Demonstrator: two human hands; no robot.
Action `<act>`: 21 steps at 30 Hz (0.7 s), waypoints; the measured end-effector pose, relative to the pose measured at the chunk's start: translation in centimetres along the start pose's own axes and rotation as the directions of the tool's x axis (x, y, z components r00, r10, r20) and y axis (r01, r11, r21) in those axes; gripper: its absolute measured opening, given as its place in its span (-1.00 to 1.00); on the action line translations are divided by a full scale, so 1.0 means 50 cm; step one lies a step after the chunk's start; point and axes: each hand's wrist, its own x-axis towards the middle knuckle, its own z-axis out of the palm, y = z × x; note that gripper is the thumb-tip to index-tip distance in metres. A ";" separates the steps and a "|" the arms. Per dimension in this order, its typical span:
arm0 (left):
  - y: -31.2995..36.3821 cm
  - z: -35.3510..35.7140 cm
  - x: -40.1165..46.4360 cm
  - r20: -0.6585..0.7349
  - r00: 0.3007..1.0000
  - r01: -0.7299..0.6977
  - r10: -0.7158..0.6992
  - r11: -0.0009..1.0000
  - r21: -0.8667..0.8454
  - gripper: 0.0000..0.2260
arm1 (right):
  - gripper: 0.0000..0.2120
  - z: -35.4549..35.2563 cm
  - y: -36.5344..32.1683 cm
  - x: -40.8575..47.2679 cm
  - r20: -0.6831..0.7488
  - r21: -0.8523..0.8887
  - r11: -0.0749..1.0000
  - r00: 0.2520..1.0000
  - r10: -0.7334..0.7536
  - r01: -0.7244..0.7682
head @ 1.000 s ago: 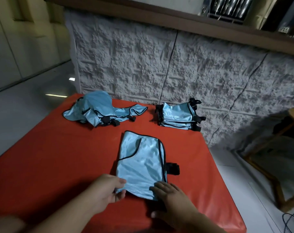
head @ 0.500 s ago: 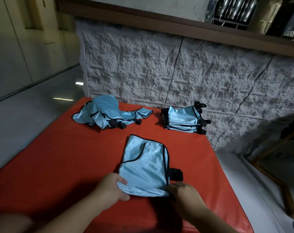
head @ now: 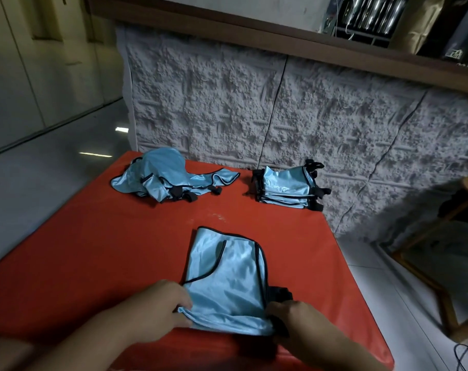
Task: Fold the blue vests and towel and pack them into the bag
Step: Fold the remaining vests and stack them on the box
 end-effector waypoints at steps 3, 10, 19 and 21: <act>0.003 -0.026 -0.003 0.112 0.994 0.019 -0.014 0.999 -0.038 -0.72 | -0.86 -0.015 -0.007 -0.007 0.010 0.031 0.998 0.999 -0.052 0.051; -0.024 -0.080 0.032 0.219 0.976 0.048 -0.008 0.983 -0.179 -0.76 | -0.91 -0.137 -0.024 0.027 0.215 0.300 0.950 0.976 0.015 -0.081; -0.087 -0.072 0.171 -0.092 0.988 0.094 -0.122 0.958 -0.270 -0.71 | -0.89 -0.175 0.048 0.195 0.157 0.345 0.918 0.977 0.148 -0.194; -0.088 -0.071 0.199 -0.123 0.985 0.086 -0.118 0.969 -0.232 -0.67 | -0.93 -0.167 0.064 0.221 0.089 0.415 0.881 0.974 0.209 -0.227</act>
